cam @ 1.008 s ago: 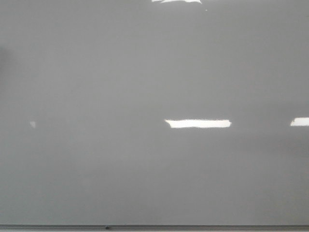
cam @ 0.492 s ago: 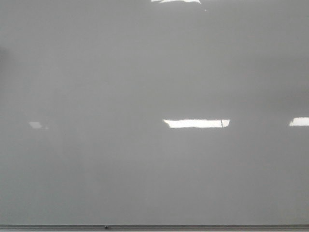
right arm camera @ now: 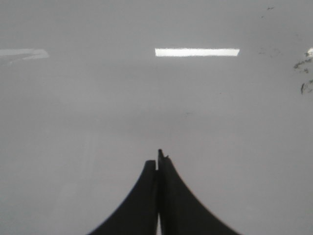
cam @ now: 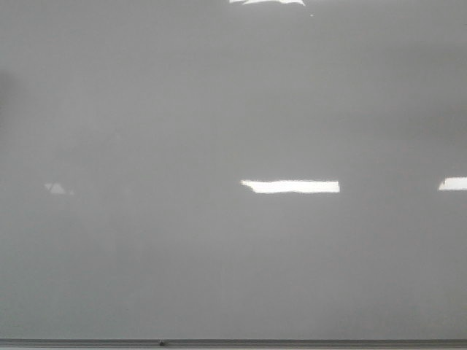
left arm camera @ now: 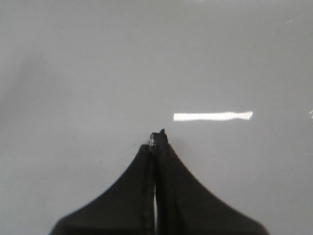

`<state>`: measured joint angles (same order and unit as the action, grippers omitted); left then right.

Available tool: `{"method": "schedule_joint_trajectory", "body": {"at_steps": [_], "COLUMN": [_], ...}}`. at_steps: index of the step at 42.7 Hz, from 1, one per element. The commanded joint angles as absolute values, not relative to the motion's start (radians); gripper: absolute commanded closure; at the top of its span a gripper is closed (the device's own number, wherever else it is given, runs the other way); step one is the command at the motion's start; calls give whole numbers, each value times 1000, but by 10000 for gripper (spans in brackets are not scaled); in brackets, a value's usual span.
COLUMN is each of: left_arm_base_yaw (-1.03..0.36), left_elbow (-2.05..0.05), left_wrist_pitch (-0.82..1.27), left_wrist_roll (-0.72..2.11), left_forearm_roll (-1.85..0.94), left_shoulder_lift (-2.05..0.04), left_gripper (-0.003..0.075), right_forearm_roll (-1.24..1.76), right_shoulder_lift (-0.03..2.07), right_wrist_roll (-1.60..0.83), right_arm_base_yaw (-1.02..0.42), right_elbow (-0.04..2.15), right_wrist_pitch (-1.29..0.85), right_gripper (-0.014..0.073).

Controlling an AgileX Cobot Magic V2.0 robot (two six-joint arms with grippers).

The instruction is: Write number 5 on whiteboard

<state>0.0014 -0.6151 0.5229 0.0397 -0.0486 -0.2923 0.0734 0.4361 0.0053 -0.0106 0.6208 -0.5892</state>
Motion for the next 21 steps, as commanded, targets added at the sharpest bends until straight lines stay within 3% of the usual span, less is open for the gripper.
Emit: {"method": "schedule_joint_trajectory", "body": {"at_steps": [1,8,12,17,21], "left_arm_base_yaw": [-5,-5,-5,-5,-5], "left_elbow": [-646,-646,-646,-646,-646], "left_wrist_pitch": [473,481,490,507,505], "left_wrist_roll": [36,36,36,36,36], "left_forearm_roll": [-57,-59,-59,-59,-59], "left_shoulder_lift": [-340,-381,-403,-435,-458], "left_gripper": [741,741,740,684,543], "right_forearm_roll": [63,62,62,62,62], "right_shoulder_lift": [481,522,539,549,549], "right_wrist_roll": [0,0,-31,-72,-82], "right_arm_base_yaw": [-12,-12,-12,-12,-12], "right_elbow": [655,655,655,655,655], "right_wrist_pitch": [-522,-538,-544,-559,-562], "right_gripper": [655,651,601,399,195]}}
